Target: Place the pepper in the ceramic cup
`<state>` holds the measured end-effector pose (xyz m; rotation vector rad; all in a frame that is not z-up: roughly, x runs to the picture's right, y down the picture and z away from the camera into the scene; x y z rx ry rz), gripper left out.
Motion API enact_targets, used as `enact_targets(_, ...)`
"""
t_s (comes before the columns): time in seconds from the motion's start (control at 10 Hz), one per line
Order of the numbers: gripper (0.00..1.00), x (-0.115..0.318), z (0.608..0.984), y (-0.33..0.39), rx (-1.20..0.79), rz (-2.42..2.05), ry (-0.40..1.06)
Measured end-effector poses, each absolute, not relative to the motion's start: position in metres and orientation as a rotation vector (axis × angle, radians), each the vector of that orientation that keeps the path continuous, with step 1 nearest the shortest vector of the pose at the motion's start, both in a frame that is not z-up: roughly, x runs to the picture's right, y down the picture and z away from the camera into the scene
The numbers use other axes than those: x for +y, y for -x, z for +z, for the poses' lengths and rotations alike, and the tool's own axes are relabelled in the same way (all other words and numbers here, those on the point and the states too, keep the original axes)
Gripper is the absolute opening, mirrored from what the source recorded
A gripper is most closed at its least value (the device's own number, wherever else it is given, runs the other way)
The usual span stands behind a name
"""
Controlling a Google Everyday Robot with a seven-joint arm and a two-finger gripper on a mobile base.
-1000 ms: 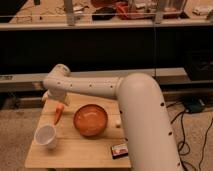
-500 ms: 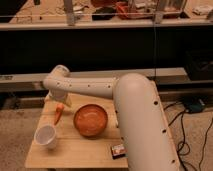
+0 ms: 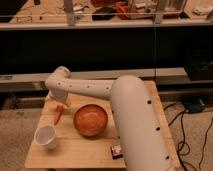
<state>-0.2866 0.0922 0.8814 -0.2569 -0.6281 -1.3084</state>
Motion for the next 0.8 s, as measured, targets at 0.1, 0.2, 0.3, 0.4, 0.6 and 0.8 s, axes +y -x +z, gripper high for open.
enact_targets(0.1,0.8,0.093,0.883,0.287,-0.631,-1.303,0.264)
enact_targets(0.2,0.8,0.098,0.887,0.286,-0.633,-1.295,0.277)
enact_targets(0.3,0.8,0.105,0.891,0.287,-0.636,-1.291,0.289)
enact_targets(0.4,0.8,0.112,0.893,0.288,-0.642,-1.288,0.301)
enact_targets(0.6,0.8,0.12,0.891,0.293,-0.655,-1.287,0.326)
enact_targets(0.8,0.8,0.122,0.892,0.293,-0.659,-1.287,0.338)
